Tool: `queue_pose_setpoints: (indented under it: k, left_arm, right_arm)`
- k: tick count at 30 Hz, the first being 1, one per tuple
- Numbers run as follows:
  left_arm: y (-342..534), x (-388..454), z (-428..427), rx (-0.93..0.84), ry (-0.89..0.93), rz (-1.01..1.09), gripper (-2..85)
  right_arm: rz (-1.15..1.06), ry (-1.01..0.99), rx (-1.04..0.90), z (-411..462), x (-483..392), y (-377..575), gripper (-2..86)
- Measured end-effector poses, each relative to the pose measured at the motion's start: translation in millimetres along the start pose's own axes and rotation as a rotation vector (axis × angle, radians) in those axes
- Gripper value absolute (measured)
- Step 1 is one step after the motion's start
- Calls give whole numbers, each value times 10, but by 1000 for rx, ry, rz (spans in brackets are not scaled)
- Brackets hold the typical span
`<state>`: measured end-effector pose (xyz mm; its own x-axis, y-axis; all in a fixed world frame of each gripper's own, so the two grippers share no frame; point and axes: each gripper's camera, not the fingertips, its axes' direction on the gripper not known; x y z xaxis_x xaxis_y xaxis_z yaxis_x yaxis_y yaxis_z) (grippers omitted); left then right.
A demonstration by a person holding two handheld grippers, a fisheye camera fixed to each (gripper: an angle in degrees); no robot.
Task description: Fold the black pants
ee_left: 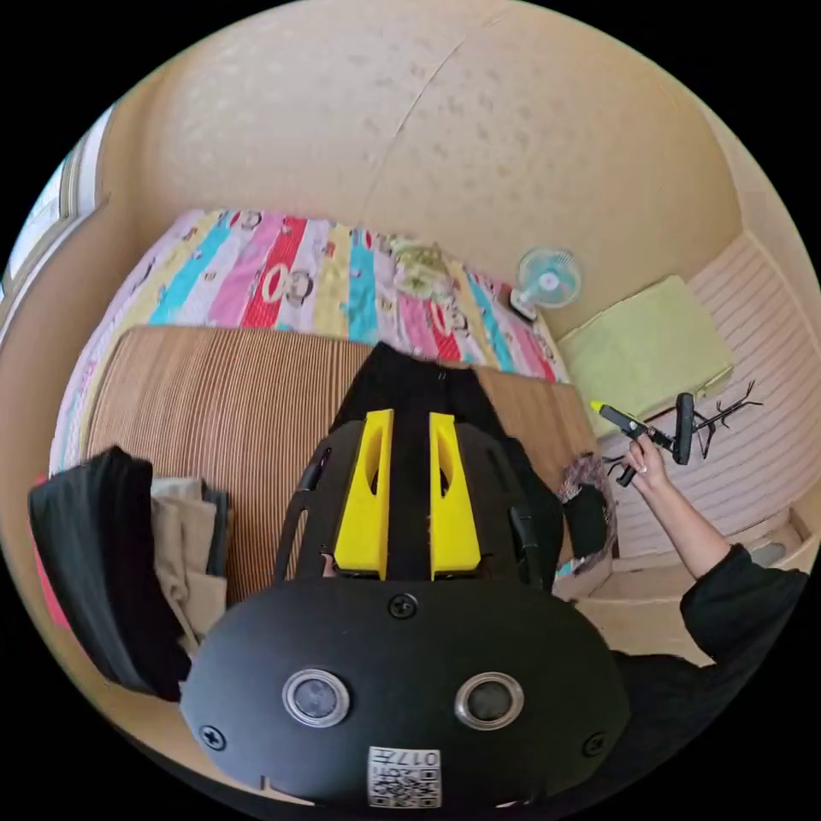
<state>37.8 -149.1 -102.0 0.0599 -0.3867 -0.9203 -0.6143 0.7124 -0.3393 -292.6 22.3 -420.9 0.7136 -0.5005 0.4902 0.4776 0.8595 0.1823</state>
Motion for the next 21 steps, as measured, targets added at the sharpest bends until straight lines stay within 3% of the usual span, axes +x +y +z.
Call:
queue_pose_setpoints:
  k: [2,5,10,12,15,18,21]
  left_arm:
    - [723,-589,520,-203,-22,-89,77]
    - [1402,-1001,836,-361,14,-149,78]
    - [1865,-1044,1144,-527,47,-10,79]
    - [2028,-1102,1225,-570,47,25,79]
    - [2266,-1383,1211,-634,80,-112,79]
    - [2342,-1387,911,-610,108,-146,79]
    - [2324,-1191,658,-621,138,-114,79]
  right_arm:
    - [9,-15,-154,566,-1,369,47]
    - [98,-4,-291,1136,51,917,54]
    - [431,54,-431,1555,806,1553,65]
    - [572,60,-442,1542,1198,1704,75]
    - [688,184,-408,1352,1757,1870,97]
    - [660,307,-442,1271,2175,1966,130]
    - [575,243,-560,1500,2479,2143,144]
